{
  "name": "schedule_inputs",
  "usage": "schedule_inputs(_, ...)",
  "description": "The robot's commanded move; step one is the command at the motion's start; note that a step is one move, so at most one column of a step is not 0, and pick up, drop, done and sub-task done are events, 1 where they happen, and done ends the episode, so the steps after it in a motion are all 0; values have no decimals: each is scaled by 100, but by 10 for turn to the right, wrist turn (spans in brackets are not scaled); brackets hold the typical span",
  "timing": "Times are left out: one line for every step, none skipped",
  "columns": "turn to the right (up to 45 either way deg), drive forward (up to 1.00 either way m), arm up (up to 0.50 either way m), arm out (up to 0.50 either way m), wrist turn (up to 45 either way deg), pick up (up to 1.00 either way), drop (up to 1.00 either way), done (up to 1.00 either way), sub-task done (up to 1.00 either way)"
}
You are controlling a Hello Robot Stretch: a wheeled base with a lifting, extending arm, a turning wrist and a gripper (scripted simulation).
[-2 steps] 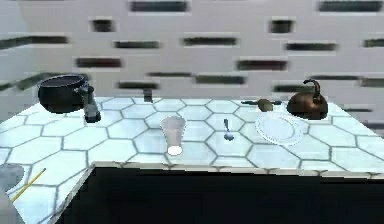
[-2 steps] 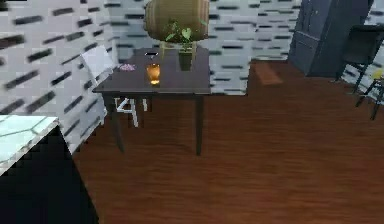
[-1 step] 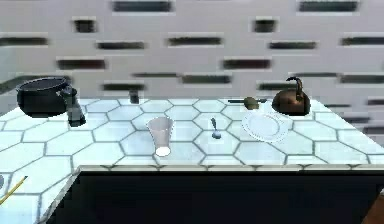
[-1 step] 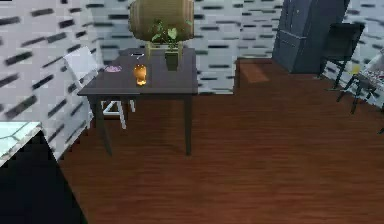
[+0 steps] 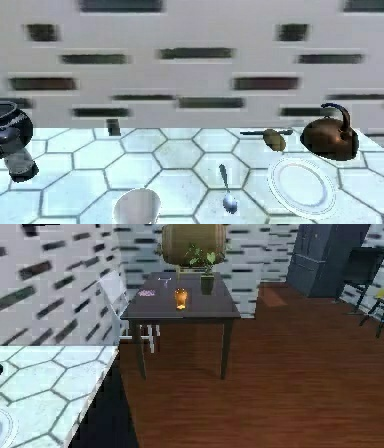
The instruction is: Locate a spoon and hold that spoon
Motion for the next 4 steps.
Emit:
schedule_inputs(-450,0,0,0,0,0,0,0,0)
schedule_inputs(-270,0,0,0,0,0,0,0,0)
schedule_inputs(0,0,50,0,0,0,0,0,0)
schedule_inputs(0,0,38,0,0,0,0,0,0)
